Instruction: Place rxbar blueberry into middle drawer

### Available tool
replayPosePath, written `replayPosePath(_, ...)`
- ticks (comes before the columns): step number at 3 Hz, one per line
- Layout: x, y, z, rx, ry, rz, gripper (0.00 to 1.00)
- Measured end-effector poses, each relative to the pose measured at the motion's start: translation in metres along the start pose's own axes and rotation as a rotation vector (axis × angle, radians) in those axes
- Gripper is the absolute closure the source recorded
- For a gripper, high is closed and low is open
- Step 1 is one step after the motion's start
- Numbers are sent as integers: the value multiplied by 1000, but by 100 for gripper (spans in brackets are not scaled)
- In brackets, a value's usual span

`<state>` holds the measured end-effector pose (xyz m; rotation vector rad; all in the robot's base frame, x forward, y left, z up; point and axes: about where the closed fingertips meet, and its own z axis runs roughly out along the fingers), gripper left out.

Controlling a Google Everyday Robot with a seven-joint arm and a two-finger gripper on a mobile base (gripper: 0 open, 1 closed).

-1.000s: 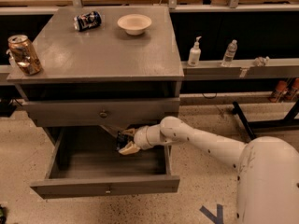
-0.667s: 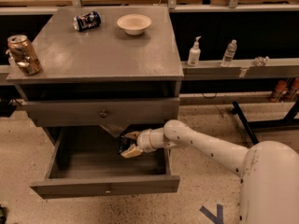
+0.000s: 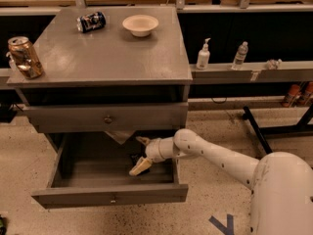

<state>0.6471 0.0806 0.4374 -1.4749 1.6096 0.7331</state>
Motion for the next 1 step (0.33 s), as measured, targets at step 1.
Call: replayPosePath(1, 0, 0, 0, 0, 0, 0, 0)
